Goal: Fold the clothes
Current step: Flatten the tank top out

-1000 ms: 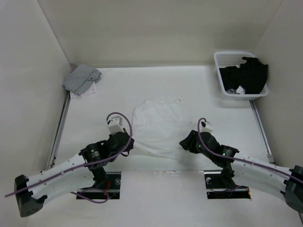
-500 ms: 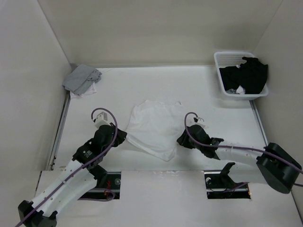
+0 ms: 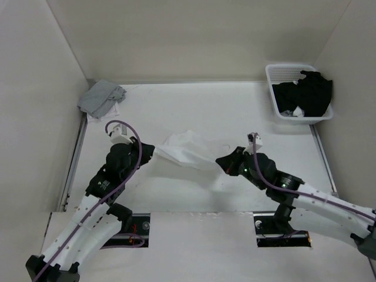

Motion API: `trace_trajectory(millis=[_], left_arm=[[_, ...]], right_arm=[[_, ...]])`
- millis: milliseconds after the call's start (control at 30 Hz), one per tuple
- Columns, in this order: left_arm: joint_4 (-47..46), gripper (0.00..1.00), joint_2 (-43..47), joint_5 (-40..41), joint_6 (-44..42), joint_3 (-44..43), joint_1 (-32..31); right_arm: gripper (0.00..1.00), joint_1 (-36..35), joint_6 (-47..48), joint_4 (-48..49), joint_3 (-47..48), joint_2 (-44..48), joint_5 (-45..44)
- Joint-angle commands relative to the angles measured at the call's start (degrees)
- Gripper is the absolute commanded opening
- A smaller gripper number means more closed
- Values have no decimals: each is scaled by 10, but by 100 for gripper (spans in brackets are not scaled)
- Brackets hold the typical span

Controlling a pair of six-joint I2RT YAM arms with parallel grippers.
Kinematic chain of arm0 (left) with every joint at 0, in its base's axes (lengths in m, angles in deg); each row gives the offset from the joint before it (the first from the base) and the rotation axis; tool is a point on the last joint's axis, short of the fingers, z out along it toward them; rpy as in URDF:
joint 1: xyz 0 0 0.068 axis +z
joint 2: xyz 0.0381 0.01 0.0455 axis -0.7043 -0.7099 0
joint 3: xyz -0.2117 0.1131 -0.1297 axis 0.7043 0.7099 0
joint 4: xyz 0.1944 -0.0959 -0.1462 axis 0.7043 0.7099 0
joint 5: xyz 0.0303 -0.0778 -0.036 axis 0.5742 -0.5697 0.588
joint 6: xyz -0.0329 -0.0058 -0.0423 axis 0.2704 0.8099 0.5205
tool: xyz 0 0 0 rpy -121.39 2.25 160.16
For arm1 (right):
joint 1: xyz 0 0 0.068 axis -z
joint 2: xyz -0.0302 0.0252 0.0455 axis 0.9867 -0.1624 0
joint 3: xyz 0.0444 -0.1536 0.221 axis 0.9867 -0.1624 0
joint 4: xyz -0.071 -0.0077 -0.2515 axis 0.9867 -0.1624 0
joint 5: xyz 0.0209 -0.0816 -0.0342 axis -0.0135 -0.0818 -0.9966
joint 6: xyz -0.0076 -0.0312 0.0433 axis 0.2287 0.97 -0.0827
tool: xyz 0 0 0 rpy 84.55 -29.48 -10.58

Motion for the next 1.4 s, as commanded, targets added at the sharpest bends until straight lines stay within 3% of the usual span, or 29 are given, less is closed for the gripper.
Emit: trace_trajectory(millis=[0, 100, 200, 267, 433, 533, 633, 833, 1167, 1267, 1367], left_arm=[[-5, 4, 26, 4, -47, -38, 26], [11, 4, 45, 0, -54, -38, 54], [18, 4, 50, -2, -60, -35, 74], [15, 4, 42, -7, -62, -31, 78], [-8, 4, 18, -18, -53, 0, 79], [-27, 4, -7, -28, -45, 9, 77], [-47, 4, -26, -40, -38, 2, 77], [-66, 4, -26, -38, -30, -36, 68], [-26, 4, 32, -34, -25, 20, 88], [-18, 4, 37, -35, -25, 41, 92], [-16, 4, 38, -35, -25, 58, 93]], right_arm=[[1, -68, -5, -153, 60, 86, -35], [2, -134, -19, -234, 98, 116, -80], [3, -137, -10, -246, 108, 103, -93], [3, -78, 20, -209, 95, 62, -61], [3, 104, 68, -10, 43, -88, 94], [1, 169, 92, 67, 90, -185, 137], [1, 191, 120, 80, 166, -226, 149], [1, 179, 153, 30, 241, -151, 142], [2, 64, 21, -88, 27, 81, 136], [2, 65, 4, -92, -7, 91, 133], [3, 111, 10, -50, -27, 28, 142]])
